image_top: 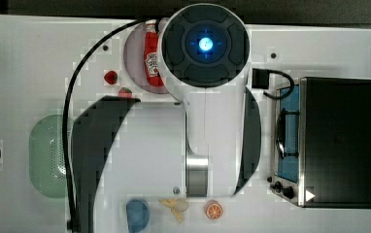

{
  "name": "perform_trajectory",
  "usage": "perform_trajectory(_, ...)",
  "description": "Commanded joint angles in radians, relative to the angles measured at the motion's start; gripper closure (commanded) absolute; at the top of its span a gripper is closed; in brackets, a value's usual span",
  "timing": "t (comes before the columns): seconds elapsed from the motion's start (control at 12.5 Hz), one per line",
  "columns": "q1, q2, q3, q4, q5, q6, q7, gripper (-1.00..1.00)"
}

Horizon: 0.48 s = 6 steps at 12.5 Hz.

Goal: Flap open oven.

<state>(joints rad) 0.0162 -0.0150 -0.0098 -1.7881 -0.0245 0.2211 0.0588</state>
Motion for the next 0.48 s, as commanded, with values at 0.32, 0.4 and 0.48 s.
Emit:
perform_trajectory(0.32, -0.036, -0.272, -0.026, -0.132, 0.011, -0.158, -0.032, -1.0)
perform_trajectory(0.4, -0.036, -0.272, -0.026, -0.132, 0.011, -0.158, -0.032, -1.0)
perform_trajectory(0.48, -0.036, -0.272, -0.026, -0.132, 0.011, -0.158, -0.032, -1.0)
